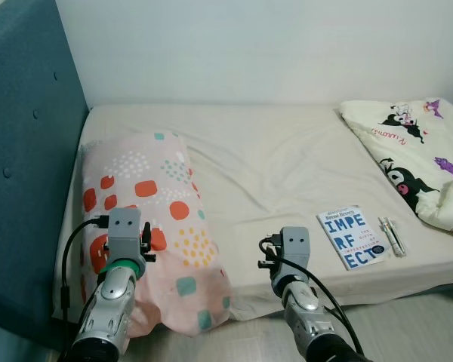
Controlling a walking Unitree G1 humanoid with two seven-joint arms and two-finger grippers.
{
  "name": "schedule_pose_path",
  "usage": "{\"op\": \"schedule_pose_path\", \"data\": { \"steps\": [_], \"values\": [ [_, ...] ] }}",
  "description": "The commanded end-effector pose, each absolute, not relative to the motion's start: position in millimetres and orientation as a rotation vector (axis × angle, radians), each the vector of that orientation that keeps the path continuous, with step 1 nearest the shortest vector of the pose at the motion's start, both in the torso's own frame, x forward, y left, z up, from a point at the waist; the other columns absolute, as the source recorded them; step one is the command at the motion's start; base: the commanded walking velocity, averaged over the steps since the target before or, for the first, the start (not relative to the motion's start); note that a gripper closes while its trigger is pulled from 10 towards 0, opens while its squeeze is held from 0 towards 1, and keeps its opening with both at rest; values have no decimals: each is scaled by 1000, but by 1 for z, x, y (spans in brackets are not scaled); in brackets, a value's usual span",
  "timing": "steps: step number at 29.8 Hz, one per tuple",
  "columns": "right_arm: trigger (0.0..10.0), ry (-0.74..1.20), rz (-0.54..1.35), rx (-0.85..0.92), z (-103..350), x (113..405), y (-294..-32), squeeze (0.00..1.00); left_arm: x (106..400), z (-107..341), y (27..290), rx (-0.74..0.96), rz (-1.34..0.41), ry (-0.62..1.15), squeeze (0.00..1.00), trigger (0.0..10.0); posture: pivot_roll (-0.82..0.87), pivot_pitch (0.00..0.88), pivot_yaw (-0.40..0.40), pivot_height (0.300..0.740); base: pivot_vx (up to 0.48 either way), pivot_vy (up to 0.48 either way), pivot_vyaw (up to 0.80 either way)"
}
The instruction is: Clean up the room
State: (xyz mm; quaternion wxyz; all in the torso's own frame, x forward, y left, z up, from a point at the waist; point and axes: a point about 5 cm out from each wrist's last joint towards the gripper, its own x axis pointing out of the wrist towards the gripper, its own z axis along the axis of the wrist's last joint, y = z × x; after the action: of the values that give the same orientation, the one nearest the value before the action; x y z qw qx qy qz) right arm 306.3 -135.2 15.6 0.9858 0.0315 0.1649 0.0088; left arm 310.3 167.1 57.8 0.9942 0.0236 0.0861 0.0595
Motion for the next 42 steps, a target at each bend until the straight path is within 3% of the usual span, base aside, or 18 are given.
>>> {"op": "schedule_pose_path", "data": {
  "steps": [1, 42],
  "values": [
    [10000, 359, 2, 64, 11, 303, -138, 0, 308, 52, 166, 54, 112, 196, 0, 10000, 61, 0, -21, 740, 0, -416, 0],
    [10000, 360, 0, 61, 10, 303, -135, 0, 312, 56, 178, 40, 144, 190, 0, 10000, 68, 0, -18, 740, 0, -478, 0]
  ]
}}
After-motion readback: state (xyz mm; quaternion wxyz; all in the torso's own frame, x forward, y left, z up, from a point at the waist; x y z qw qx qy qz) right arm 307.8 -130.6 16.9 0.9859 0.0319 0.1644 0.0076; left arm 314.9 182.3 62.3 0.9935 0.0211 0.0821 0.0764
